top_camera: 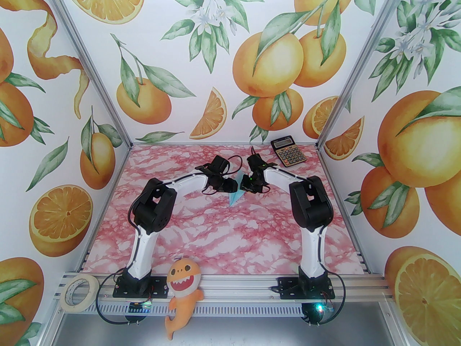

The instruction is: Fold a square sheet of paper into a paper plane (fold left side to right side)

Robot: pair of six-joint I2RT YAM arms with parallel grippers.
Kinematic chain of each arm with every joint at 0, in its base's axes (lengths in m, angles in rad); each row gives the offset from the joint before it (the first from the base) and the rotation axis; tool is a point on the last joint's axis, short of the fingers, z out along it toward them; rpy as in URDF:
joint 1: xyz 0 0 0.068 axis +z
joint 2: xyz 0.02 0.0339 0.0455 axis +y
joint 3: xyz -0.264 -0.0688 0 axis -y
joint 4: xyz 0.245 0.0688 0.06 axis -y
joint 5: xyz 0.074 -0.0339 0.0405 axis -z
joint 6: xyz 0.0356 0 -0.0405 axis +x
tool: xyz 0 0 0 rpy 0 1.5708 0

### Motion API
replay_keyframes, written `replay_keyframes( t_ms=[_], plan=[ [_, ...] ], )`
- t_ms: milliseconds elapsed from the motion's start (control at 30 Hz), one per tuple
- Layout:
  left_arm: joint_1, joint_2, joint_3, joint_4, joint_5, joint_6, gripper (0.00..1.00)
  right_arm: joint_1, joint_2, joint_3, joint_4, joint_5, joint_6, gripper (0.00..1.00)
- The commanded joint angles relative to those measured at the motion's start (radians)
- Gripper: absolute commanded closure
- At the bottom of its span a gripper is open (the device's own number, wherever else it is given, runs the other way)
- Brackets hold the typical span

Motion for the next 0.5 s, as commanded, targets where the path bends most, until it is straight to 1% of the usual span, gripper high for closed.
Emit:
replay_keyframes(
  t_ms=[0, 167, 200, 233, 300, 400, 467],
  plan=[
    [-0.013, 0.033, 0.047, -0.040, -0.029, 0.051, 0.56, -0.009, -0.038, -0.020, 0.028, -0.016, 0.016, 0.72],
    [-0.034, 0.055, 0.071, -0.055, -0.053, 0.083, 0.57, -0.020, -0.059, -0.047, 0.061, -0.034, 0.031, 0.71],
    [-0.039, 0.057, 0.074, -0.063, -0.073, 0.085, 0.58, -0.024, -0.065, -0.055, 0.071, -0.037, 0.036, 0.70],
    [-0.041, 0.056, 0.077, -0.074, -0.098, 0.087, 0.56, -0.027, -0.068, -0.060, 0.076, -0.037, 0.038, 0.70],
    [-0.039, 0.041, 0.064, -0.077, -0.135, 0.079, 0.50, -0.031, -0.066, -0.058, 0.072, -0.043, 0.038, 0.70],
    [-0.038, 0.004, 0.033, -0.059, -0.167, 0.071, 0.46, -0.031, -0.061, -0.057, 0.070, -0.044, 0.036, 0.70],
    [-0.032, -0.021, 0.013, -0.044, -0.183, 0.053, 0.45, -0.031, -0.059, -0.063, 0.074, -0.044, 0.035, 0.77]
  ],
)
